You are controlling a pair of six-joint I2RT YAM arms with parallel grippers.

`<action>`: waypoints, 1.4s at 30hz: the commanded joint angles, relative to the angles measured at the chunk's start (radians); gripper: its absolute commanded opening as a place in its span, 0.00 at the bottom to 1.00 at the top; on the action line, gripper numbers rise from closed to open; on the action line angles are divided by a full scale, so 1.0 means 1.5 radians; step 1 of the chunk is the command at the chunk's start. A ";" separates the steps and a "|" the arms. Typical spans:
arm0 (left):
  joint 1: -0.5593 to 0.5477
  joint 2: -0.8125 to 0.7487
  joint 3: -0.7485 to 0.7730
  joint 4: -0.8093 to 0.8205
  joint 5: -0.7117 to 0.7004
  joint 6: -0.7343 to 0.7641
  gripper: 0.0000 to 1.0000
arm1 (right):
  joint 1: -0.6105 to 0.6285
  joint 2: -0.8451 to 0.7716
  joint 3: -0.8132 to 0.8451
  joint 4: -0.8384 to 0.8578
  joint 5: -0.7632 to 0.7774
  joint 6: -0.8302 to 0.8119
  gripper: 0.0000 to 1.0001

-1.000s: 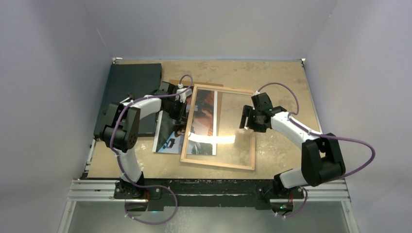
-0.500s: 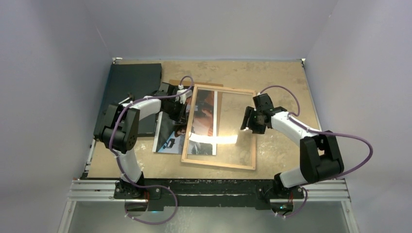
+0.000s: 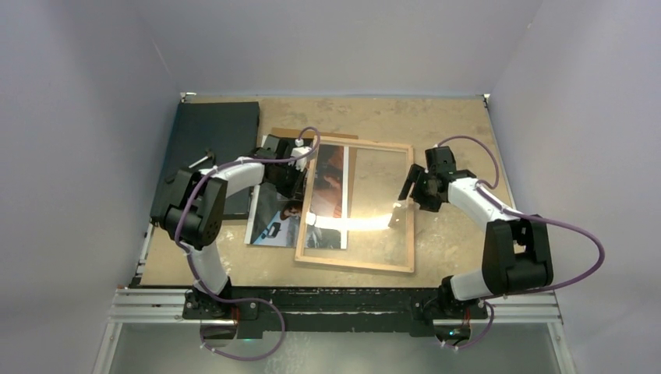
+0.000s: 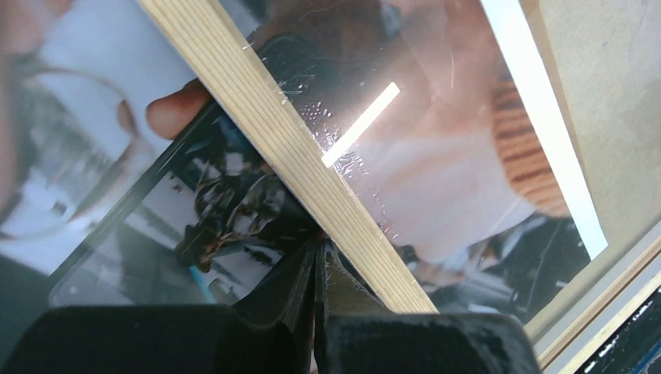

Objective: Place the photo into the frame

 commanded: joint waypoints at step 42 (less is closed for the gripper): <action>-0.222 0.183 0.324 0.012 -0.027 -0.083 0.00 | -0.086 -0.086 0.031 -0.015 -0.061 -0.052 0.83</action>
